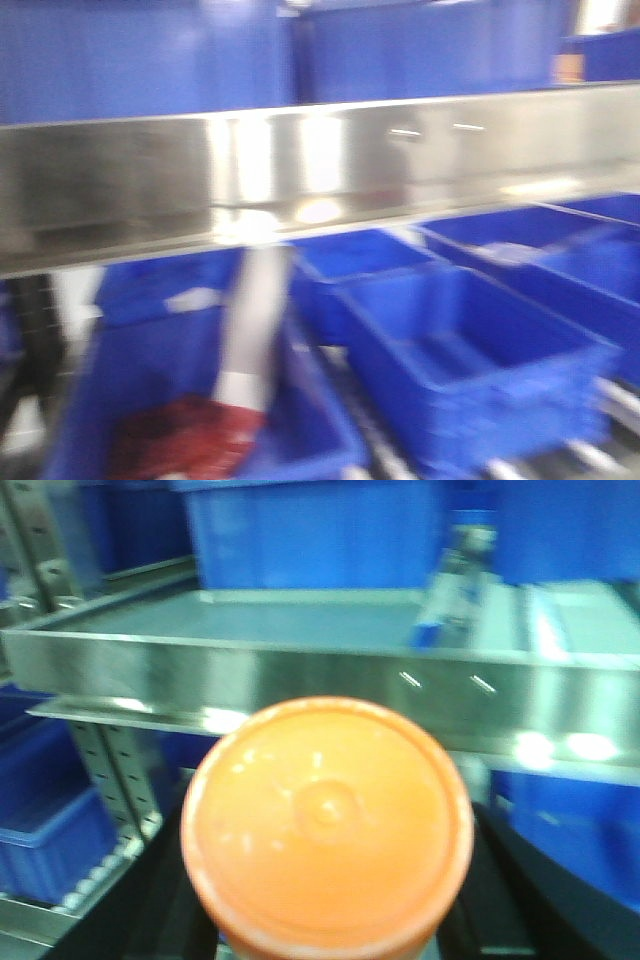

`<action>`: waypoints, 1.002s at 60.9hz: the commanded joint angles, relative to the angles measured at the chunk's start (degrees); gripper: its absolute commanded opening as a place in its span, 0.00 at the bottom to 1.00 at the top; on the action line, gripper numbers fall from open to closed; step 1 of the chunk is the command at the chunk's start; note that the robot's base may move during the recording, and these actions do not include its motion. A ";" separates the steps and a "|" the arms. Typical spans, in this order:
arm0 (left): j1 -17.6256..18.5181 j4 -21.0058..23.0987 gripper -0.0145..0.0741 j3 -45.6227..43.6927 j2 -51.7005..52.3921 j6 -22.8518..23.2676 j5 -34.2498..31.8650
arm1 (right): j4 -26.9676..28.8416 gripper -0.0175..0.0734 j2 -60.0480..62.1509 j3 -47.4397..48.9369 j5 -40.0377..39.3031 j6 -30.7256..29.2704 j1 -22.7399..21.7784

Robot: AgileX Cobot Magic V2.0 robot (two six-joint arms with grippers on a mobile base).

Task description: Grab orange capacitor from left shelf to right conveyor

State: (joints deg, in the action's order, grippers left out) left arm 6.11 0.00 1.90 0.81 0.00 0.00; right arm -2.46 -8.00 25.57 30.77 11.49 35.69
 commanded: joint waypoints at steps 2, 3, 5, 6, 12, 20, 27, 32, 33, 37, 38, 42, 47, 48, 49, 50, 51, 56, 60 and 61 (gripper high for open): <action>-0.12 0.31 0.05 -0.45 -0.58 0.00 -5.16 | -0.53 0.26 -0.74 1.54 -5.08 -0.62 -0.06; -0.12 0.31 0.05 -0.45 -0.58 0.00 -5.16 | -0.53 0.26 -0.74 1.54 -5.08 -0.62 -0.06; -0.12 0.31 0.05 -0.45 -0.58 0.00 -5.16 | -0.53 0.26 -0.74 1.54 -5.08 -0.62 -0.06; -0.12 0.31 0.05 -0.45 -0.58 0.00 -5.16 | -0.53 0.26 -0.74 1.54 -5.08 -0.62 -0.06; -0.12 0.31 0.05 -0.45 -0.58 0.00 -5.16 | -0.53 0.26 -0.74 1.54 -5.08 -0.62 -0.06; -0.12 0.31 0.05 -0.45 -0.58 0.00 -5.16 | -0.53 0.26 -0.74 1.54 -5.08 -0.62 -0.06; -0.12 0.31 0.05 -0.45 -0.58 0.00 -5.16 | -0.53 0.26 -0.74 1.54 -5.03 -0.62 -0.06; -0.12 0.31 0.05 -0.45 -0.58 0.00 -5.16 | -0.53 0.26 -0.74 1.54 -5.03 -0.62 -0.06; -0.12 0.31 0.05 -0.45 -0.58 0.00 -5.16 | -0.53 0.26 -0.74 1.54 -5.03 -0.62 -0.06; -0.12 0.31 0.05 -0.45 -0.58 0.00 -5.16 | -0.53 0.26 -0.74 1.54 -5.03 -0.62 -0.06; -0.12 0.31 0.05 -0.45 -0.58 0.00 -5.16 | -0.53 0.26 -0.74 1.54 -5.03 -0.62 -0.06; -0.12 0.31 0.05 -0.45 -0.58 0.00 -5.16 | -0.53 0.26 -0.74 1.54 -5.03 -0.62 -0.06; -0.12 0.31 0.05 -0.45 -0.58 0.00 -5.16 | -0.53 0.26 -0.74 1.54 -5.03 -0.62 -0.06; -0.12 0.31 0.05 -0.45 -0.58 0.00 -5.16 | -0.53 0.26 -0.74 1.54 -5.03 -0.62 -0.06; -0.12 0.31 0.05 -0.45 -0.58 0.00 -5.16 | -0.53 0.26 -0.74 1.54 -5.03 -0.62 -0.06; -0.12 0.31 0.05 -0.45 -0.58 0.00 -5.16 | -0.53 0.26 -0.74 1.54 -5.03 -0.62 -0.06; -0.12 0.31 0.05 -0.45 -0.58 0.00 -5.16 | -0.53 0.26 -0.74 1.54 -5.03 -0.62 -0.06; -0.12 0.31 0.05 -0.45 -0.58 0.00 -5.16 | -0.53 0.26 -0.74 1.54 -5.03 -0.62 -0.06; -0.12 0.31 0.05 -0.45 -0.58 0.00 -5.16 | -0.53 0.26 -0.74 1.54 -5.03 -0.62 -0.06; -0.12 0.31 0.05 -0.45 -0.58 0.00 -5.16 | -0.53 0.26 -0.74 1.54 -5.03 -0.62 -0.06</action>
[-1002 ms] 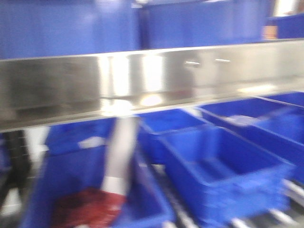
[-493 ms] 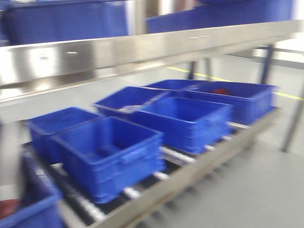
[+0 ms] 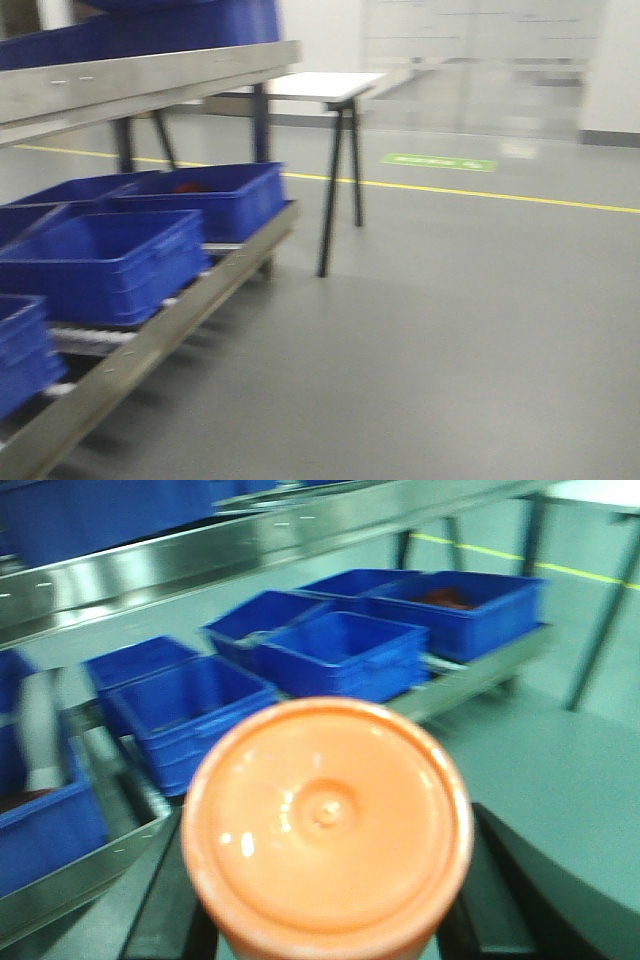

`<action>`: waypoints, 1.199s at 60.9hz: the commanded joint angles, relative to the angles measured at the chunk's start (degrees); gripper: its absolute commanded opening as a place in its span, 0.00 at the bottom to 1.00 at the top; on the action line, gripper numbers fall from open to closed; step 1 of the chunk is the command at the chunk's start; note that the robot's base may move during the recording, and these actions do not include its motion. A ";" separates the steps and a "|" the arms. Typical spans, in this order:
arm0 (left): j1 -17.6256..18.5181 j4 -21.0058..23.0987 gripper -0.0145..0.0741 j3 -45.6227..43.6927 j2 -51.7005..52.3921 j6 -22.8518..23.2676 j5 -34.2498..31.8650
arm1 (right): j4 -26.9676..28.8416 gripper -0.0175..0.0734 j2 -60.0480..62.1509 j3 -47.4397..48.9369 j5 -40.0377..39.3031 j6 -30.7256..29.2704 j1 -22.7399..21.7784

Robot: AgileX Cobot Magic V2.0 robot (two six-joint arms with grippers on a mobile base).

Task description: Grab orange capacitor from left shelf to right conveyor

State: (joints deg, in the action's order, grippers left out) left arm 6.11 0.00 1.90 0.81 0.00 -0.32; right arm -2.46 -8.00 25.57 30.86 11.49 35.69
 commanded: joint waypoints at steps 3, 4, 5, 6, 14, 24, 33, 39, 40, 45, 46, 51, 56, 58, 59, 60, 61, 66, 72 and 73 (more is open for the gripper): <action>-0.12 0.31 0.05 -0.45 -0.58 0.00 -4.85 | -0.53 0.26 -0.74 1.54 -5.12 -0.62 -0.06; -0.12 0.31 0.05 -0.45 -0.58 0.00 -4.85 | -0.53 0.26 -0.74 1.54 -5.12 -0.62 -0.06; -0.12 0.31 0.05 -0.45 -0.58 0.00 -4.85 | -0.53 0.26 -0.74 1.54 -5.12 -0.62 -0.06; -0.12 0.31 0.05 -0.45 -0.58 0.00 -4.85 | -0.53 0.26 -0.74 1.54 -5.12 -0.62 -0.06; -0.12 0.31 0.05 -0.45 -0.58 0.00 -4.85 | -0.53 0.26 -0.74 1.54 -5.12 -0.62 -0.06; -0.12 0.31 0.05 -0.45 -0.58 0.00 -4.85 | -0.53 0.26 -0.74 1.54 -5.12 -0.62 -0.06; -0.12 0.31 0.05 -0.45 -0.58 0.00 -4.85 | -0.53 0.26 -0.74 1.54 -5.12 -0.62 -0.06; -0.12 0.31 0.05 -0.45 -0.58 0.00 -4.85 | -0.53 0.26 -0.74 1.54 -5.12 -0.62 -0.06; -0.12 0.31 0.05 -0.45 -0.58 0.00 -4.85 | -0.53 0.26 -0.74 1.54 -5.12 -0.62 -0.06; -0.12 0.31 0.05 -0.45 -0.58 0.00 -4.85 | -0.53 0.26 -0.74 1.54 -5.12 -0.62 -0.06; -0.12 0.31 0.05 -0.45 -0.58 0.00 -4.85 | -0.53 0.26 -0.74 1.54 -5.12 -0.62 -0.06; -0.12 0.31 0.05 -0.45 -0.58 0.00 -4.85 | -0.53 0.26 -0.74 1.54 -5.12 -0.62 -0.06; -0.12 0.31 0.05 -0.45 -0.58 0.00 -4.85 | -0.53 0.26 -0.74 1.54 -5.12 -0.62 -0.06; -0.12 0.31 0.05 -0.45 -0.58 0.00 -4.85 | -0.53 0.26 -0.74 1.54 -5.12 -0.62 -0.06; -0.12 0.31 0.05 -0.45 -0.58 0.00 -4.85 | -0.53 0.26 -0.74 1.54 -5.12 -0.62 -0.06; -0.12 0.31 0.05 -0.45 -0.58 0.00 -4.85 | -0.53 0.26 -0.74 1.54 -5.12 -0.62 -0.06; -0.12 0.31 0.05 -0.45 -0.58 0.00 -4.85 | -0.53 0.26 -0.74 1.54 -5.12 -0.62 -0.06; -0.12 0.31 0.05 -0.45 -0.58 0.00 -4.85 | -0.53 0.26 -0.74 1.54 -5.12 -0.62 -0.06; -0.12 0.31 0.05 -0.45 -0.58 0.00 -4.85 | -0.53 0.26 -0.74 1.54 -5.12 -0.62 -0.06; -0.12 0.31 0.05 -0.45 -0.58 0.00 -4.85 | -0.53 0.26 -0.74 1.54 -5.12 -0.62 -0.06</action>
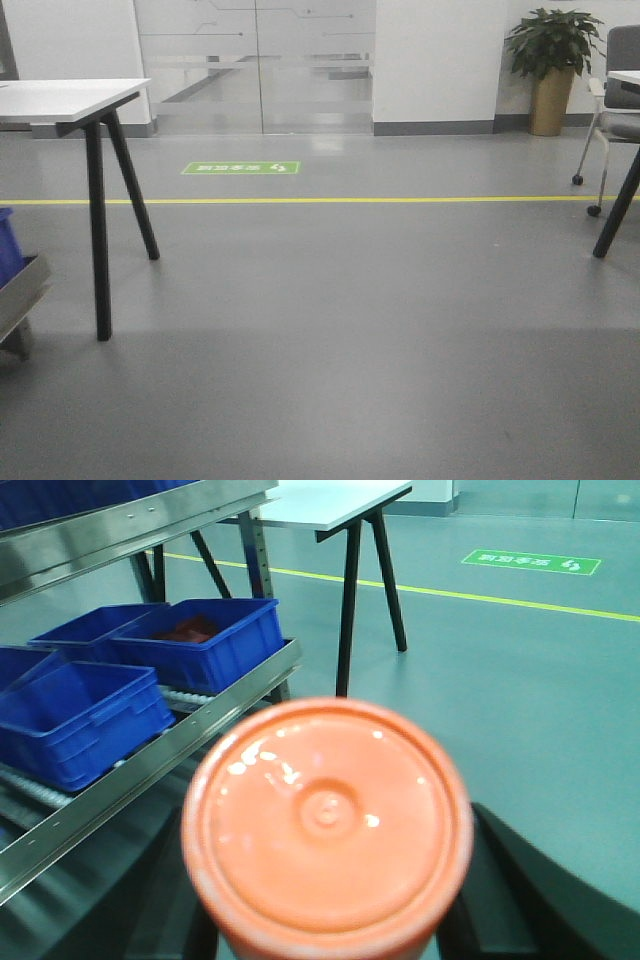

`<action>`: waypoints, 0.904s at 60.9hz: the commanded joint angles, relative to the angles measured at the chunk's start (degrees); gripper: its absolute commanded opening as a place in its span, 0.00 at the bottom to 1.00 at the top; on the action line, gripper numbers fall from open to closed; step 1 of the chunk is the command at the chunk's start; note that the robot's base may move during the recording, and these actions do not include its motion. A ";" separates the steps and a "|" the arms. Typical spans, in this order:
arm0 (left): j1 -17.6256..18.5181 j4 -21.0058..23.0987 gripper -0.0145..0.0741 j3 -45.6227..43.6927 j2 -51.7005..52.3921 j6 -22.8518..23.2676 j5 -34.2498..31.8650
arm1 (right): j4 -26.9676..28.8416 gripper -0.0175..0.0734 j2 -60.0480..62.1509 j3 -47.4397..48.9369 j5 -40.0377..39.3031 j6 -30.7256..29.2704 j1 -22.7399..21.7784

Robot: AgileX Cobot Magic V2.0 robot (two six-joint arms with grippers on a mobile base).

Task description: Grab orange capacitor from left shelf to right conveyor

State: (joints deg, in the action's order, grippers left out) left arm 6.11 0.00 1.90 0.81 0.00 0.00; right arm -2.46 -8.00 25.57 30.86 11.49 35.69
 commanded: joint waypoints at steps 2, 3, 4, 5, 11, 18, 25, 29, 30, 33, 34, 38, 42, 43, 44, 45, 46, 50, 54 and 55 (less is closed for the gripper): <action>-0.12 0.31 0.05 -0.45 -0.58 0.00 -5.16 | -0.53 0.26 -0.74 1.54 -5.12 -0.62 -0.06; -0.12 0.31 0.05 -0.45 -0.58 0.00 -5.16 | -0.53 0.26 -0.74 1.54 -5.12 -0.62 -0.06; -0.12 0.31 0.05 -0.45 -0.58 0.00 -5.16 | -0.53 0.26 -0.74 1.54 -5.12 -0.62 -0.06; -0.12 0.31 0.05 -0.45 -0.58 0.00 -5.16 | -0.53 0.26 -0.74 1.54 -5.12 -0.62 -0.06; -0.12 0.31 0.05 -0.45 -0.58 0.00 -5.16 | -0.53 0.26 -0.74 1.54 -5.12 -0.62 -0.06; -0.12 0.31 0.05 -0.45 -0.58 0.00 -5.16 | -0.53 0.26 -0.74 1.54 -5.12 -0.62 -0.06; -0.12 0.31 0.05 -0.45 -0.58 0.00 -5.16 | -0.53 0.26 -0.74 1.54 -5.12 -0.62 -0.06; -0.12 0.31 0.05 -0.45 -0.58 0.00 -5.16 | -0.53 0.26 -0.74 1.54 -5.12 -0.62 -0.06; -0.12 0.31 0.05 -0.45 -0.58 0.00 -5.16 | -0.53 0.26 -0.74 1.54 -5.12 -0.62 -0.06; -0.12 0.31 0.05 -0.45 -0.58 0.00 -5.16 | -0.53 0.26 -0.74 1.54 -5.12 -0.62 -0.06; -0.12 0.31 0.05 -0.45 -0.58 0.00 -5.16 | -0.53 0.26 -0.74 1.54 -5.12 -0.62 -0.06; -0.12 0.31 0.05 -0.45 -0.58 0.00 -5.16 | -0.53 0.26 -0.74 1.54 -5.12 -0.62 -0.06; -0.12 0.31 0.05 -0.45 -0.58 0.00 -5.16 | -0.53 0.26 -0.74 1.54 -5.12 -0.62 -0.06; -0.12 0.31 0.05 -0.45 -0.58 0.00 -5.16 | -0.53 0.26 -0.74 1.54 -5.12 -0.62 -0.06; -0.12 0.31 0.05 -0.45 -0.58 0.00 -5.16 | -0.53 0.26 -0.74 1.54 -5.12 -0.62 -0.06; -0.12 0.00 0.05 -0.45 -0.58 0.00 -5.16 | -0.53 0.26 -0.74 1.54 -5.12 -0.62 -0.06; -0.12 0.31 0.05 -0.45 -0.58 0.00 -5.16 | -0.53 0.26 -0.74 1.54 -5.12 -0.62 -0.06; -0.12 0.31 0.05 -0.45 -0.58 0.00 -5.16 | -0.53 0.26 -0.74 1.54 -5.12 -0.62 -0.06; -0.12 0.31 0.05 -0.45 -0.58 0.00 -5.16 | -0.53 0.26 -0.74 1.54 -5.12 -0.62 -0.06; -0.12 0.31 0.05 -0.45 -0.58 0.00 -5.16 | -0.53 0.26 -0.74 1.54 -5.12 -0.62 -0.06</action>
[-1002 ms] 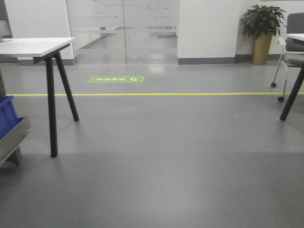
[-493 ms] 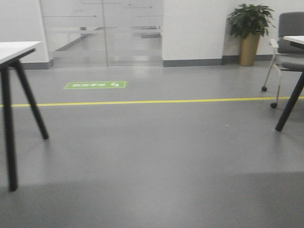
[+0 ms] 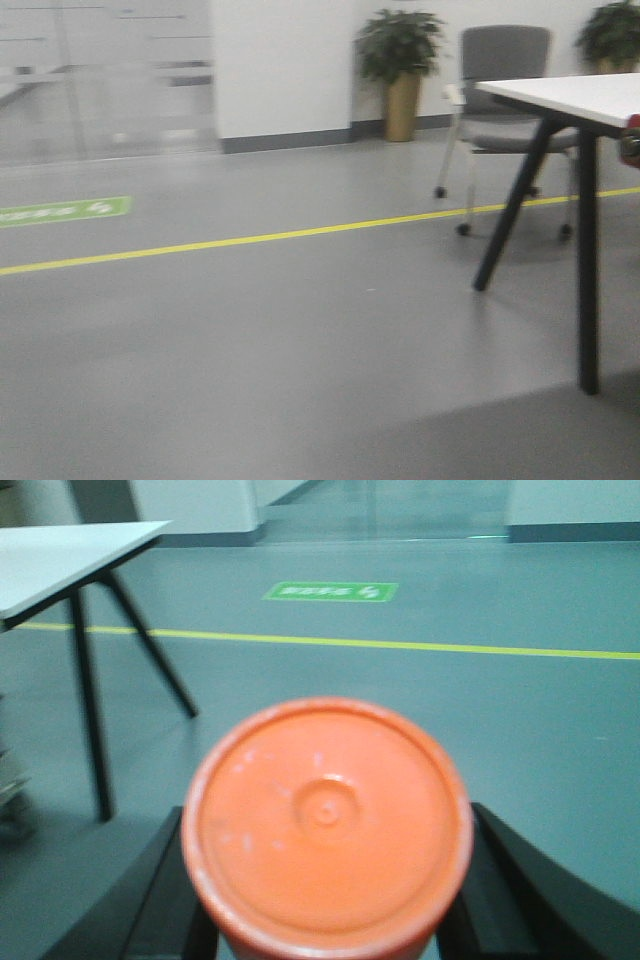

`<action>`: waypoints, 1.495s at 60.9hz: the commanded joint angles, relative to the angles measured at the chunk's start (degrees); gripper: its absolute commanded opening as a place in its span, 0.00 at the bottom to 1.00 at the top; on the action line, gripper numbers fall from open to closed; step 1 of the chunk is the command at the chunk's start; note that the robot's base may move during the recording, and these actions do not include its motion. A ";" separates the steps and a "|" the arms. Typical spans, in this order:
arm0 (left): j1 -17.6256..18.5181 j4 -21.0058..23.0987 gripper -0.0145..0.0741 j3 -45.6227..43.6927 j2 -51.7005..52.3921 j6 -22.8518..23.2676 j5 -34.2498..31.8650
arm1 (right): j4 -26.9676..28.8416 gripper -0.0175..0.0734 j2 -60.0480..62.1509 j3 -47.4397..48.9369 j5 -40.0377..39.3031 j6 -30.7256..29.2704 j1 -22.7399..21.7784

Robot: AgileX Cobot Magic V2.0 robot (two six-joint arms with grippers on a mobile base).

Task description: Grab orange capacitor from left shelf to right conveyor

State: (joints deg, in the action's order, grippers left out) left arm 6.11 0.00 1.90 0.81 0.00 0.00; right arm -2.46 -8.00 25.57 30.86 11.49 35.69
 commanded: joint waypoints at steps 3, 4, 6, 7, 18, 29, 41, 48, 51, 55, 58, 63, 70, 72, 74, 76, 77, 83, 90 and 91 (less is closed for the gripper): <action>-0.12 0.31 0.05 -0.45 -0.58 0.00 -5.16 | -0.53 0.26 -0.74 1.54 -5.12 -0.62 -0.06; -0.12 0.31 0.05 -0.45 -0.58 0.00 -5.16 | -0.53 0.26 -0.74 1.54 -5.12 -0.62 -0.06; -0.12 0.31 0.05 -0.45 -0.58 0.00 -5.16 | -0.53 0.26 -0.74 1.54 -5.12 -0.62 -0.06; -0.12 0.31 0.05 -0.45 -0.58 0.00 -5.16 | -0.53 0.26 -0.74 1.54 -5.12 -0.62 -0.06; -0.12 0.31 0.05 -0.45 -0.58 0.00 -5.16 | -0.53 0.26 -0.74 1.54 -5.12 -0.62 -0.06; -0.12 0.31 0.05 -0.45 -0.58 0.00 -5.16 | -0.53 0.26 -0.74 1.54 -5.12 -0.62 -0.06; -0.12 0.31 0.05 -0.45 -0.58 0.00 -5.16 | -0.53 0.26 -0.74 1.54 -5.12 -0.62 -0.06; -0.12 0.31 0.05 -0.45 -0.58 0.00 -5.16 | -0.53 0.26 -0.74 1.54 -5.12 -0.62 -0.06; -0.12 0.31 0.05 -0.45 -0.58 0.00 -5.16 | -0.53 0.26 -0.74 1.54 -5.12 -0.62 -0.06; -0.12 0.31 0.05 -0.45 -0.58 0.00 -5.16 | -0.53 0.26 -0.74 1.54 -5.12 -0.62 -0.06; -0.12 0.31 0.05 -0.45 -0.58 0.00 -5.16 | -0.53 0.26 -0.74 1.54 -5.12 -0.62 -0.06; -0.12 0.31 0.05 -0.45 -0.58 0.00 -5.16 | -0.53 0.26 -0.74 1.54 -5.12 -0.62 -0.06; -0.12 0.31 0.05 -0.45 -0.58 0.00 -5.16 | -0.53 0.26 -0.74 1.54 -5.12 -0.62 -0.06; -0.12 0.31 0.05 -0.45 -0.58 0.00 -5.16 | -0.53 0.26 -0.74 1.54 -5.12 -0.62 -0.06; -0.12 0.31 0.05 -0.45 -0.58 0.00 -5.16 | -0.53 0.26 -0.74 1.54 -5.12 -0.62 -0.06; -0.12 0.31 0.05 -0.45 -0.58 0.00 -5.16 | -0.53 0.26 -0.74 1.54 -5.12 -0.62 -0.06; -0.12 0.31 0.05 -0.45 -0.58 0.00 -5.16 | -0.53 0.26 -0.74 1.54 -5.12 -0.62 -0.06; -0.12 0.31 0.05 -0.45 -0.58 0.00 -5.16 | -0.53 0.26 -0.74 1.54 -5.12 -0.62 -0.06; -0.12 0.31 0.05 -0.45 -0.58 0.00 -5.16 | -0.53 0.26 -0.74 1.54 -5.12 -0.62 -0.06; -0.12 0.31 0.05 -0.45 -0.58 0.00 -5.16 | -0.53 0.26 -0.74 1.54 -5.12 -0.62 -0.06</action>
State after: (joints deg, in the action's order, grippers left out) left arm 6.11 0.00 1.90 0.81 0.00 0.00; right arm -2.46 -8.00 25.57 30.86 11.40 35.69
